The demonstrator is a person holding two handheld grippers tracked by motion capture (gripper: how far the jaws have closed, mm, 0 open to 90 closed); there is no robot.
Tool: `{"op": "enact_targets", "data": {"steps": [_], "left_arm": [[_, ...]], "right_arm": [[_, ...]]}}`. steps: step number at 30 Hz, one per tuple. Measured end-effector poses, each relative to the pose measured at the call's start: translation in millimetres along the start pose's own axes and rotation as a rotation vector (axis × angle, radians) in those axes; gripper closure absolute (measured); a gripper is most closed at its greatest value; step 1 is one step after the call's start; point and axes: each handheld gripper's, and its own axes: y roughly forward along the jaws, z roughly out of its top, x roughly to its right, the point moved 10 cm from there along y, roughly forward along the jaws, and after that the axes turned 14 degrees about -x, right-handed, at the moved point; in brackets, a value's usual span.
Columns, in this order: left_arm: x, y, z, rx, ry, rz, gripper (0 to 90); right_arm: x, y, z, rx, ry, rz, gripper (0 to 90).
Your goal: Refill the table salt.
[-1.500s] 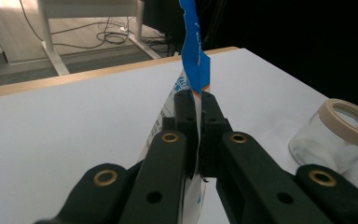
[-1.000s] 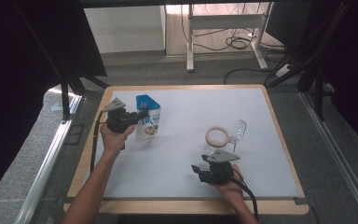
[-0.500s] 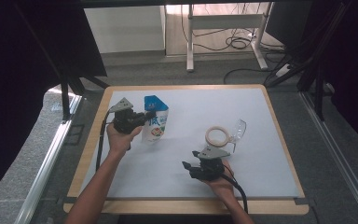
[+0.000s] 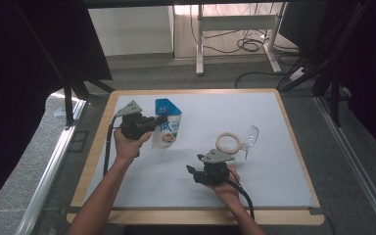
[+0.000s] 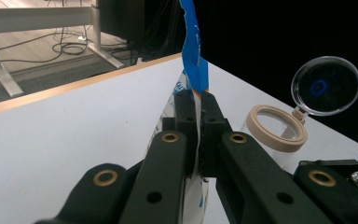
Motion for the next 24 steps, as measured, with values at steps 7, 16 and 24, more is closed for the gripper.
{"op": "enact_targets", "data": {"steps": [7,16,24], "left_arm": [[3.3,6.6,0.1,-0.01,0.003,-0.002,89.9],[13.3,8.9,5.6,-0.007,0.01,-0.023,89.9],[28.7,7.7,11.5,-0.011,0.029,-0.045,89.9]], "right_arm": [[0.3,4.1,4.2,0.001,0.008,0.001,41.7],[2.0,8.6,6.2,0.004,0.012,-0.002,41.7],[2.2,13.0,11.6,0.015,0.018,-0.011,41.7]]}}
